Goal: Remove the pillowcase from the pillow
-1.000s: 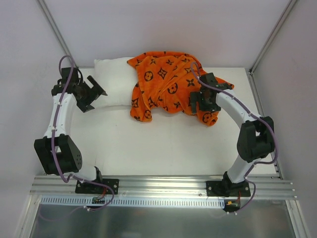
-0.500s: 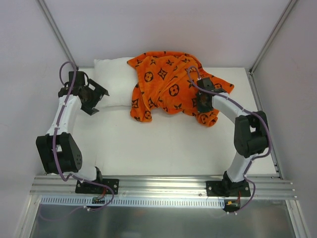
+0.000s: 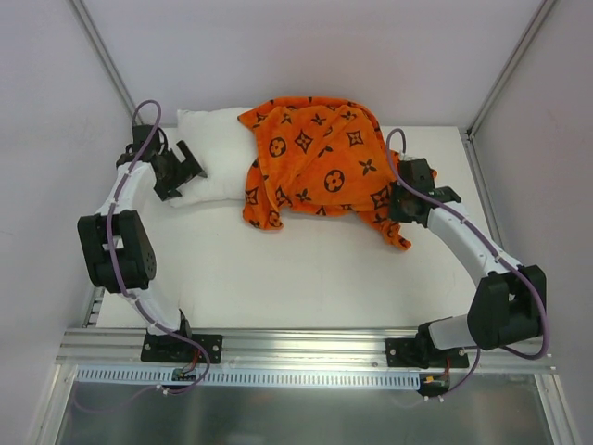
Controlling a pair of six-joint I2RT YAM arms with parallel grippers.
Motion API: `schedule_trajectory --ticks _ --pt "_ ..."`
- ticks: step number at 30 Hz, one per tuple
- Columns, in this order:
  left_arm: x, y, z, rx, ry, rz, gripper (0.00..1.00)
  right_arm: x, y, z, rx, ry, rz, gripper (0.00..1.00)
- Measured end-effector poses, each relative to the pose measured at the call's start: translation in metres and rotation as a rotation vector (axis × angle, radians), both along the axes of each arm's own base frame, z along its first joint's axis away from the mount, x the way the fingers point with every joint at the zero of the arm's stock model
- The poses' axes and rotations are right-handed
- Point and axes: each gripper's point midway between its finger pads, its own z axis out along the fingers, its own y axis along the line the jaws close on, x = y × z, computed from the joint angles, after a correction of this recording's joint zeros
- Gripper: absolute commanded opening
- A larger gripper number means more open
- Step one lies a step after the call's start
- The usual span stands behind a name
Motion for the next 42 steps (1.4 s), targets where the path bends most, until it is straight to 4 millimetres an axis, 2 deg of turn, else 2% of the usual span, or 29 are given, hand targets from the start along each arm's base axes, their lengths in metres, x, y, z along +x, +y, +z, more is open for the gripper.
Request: schedule_trajectory --ticks 1,3,4,5,6,10,14,17,19,21,23,25,27,30,33,38,39,40,42 --pt "0.003 -0.002 -0.009 -0.013 0.014 -0.016 0.99 -0.002 0.001 -0.002 0.005 0.01 0.003 0.01" --pt "0.008 -0.01 -0.026 -0.052 0.047 -0.046 0.85 -0.006 0.004 -0.005 0.02 0.025 0.008 0.01" --pt "0.01 -0.014 -0.032 -0.072 0.058 -0.057 0.75 -0.007 0.005 -0.006 0.027 0.032 0.011 0.01" --pt "0.01 -0.017 -0.036 -0.086 0.065 -0.065 0.19 -0.008 0.006 -0.006 0.033 0.038 0.011 0.01" --pt "0.011 -0.022 -0.039 -0.107 0.071 -0.074 0.0 -0.009 0.007 -0.007 0.04 0.043 0.013 0.01" --pt "0.013 -0.032 -0.034 -0.137 0.056 -0.086 0.0 -0.014 0.008 -0.008 0.046 0.068 0.012 0.01" --pt "0.004 -0.019 -0.017 -0.143 0.019 0.011 0.0 -0.015 -0.009 0.001 0.019 0.077 -0.039 0.01" --pt "-0.011 0.003 0.013 -0.193 -0.042 0.114 0.0 -0.013 -0.051 0.02 0.062 0.037 -0.179 0.01" --pt "-0.021 0.03 0.035 -0.225 -0.092 0.201 0.0 -0.018 -0.097 0.042 0.101 -0.025 -0.338 0.01" --pt "-0.034 0.059 0.052 -0.235 -0.133 0.298 0.0 -0.026 -0.124 0.066 0.132 -0.085 -0.443 0.01" --pt "-0.047 0.079 0.065 -0.242 -0.161 0.376 0.0 -0.034 -0.137 0.089 0.16 -0.134 -0.493 0.01" --pt "-0.061 0.088 0.077 -0.259 -0.178 0.422 0.0 -0.04 -0.143 0.108 0.196 -0.171 -0.524 0.01" --pt "-0.071 0.089 0.086 -0.283 -0.193 0.453 0.0 -0.047 -0.153 0.116 0.222 -0.19 -0.579 0.01" --pt "-0.083 0.088 0.092 -0.328 -0.2 0.481 0.0 -0.061 -0.173 0.115 0.294 -0.179 -0.7 0.01" --pt "-0.09 0.087 0.088 -0.369 -0.178 0.502 0.0 -0.071 -0.186 0.11 0.34 -0.155 -0.783 0.01" --pt "-0.095 0.087 0.077 -0.389 -0.15 0.523 0.0 -0.076 -0.18 0.095 0.369 -0.116 -0.78 0.01" --pt "-0.096 0.087 0.075 -0.39 -0.147 0.524 0.0 -0.077 -0.178 0.089 0.371 -0.102 -0.776 0.03" --pt "-0.097 0.087 0.073 -0.39 -0.145 0.527 0.0 -0.077 -0.175 0.083 0.37 -0.089 -0.763 0.19" --pt "-0.102 0.086 0.07 -0.383 -0.142 0.536 0.04 -0.077 -0.165 0.076 0.369 -0.062 -0.727 0.45"
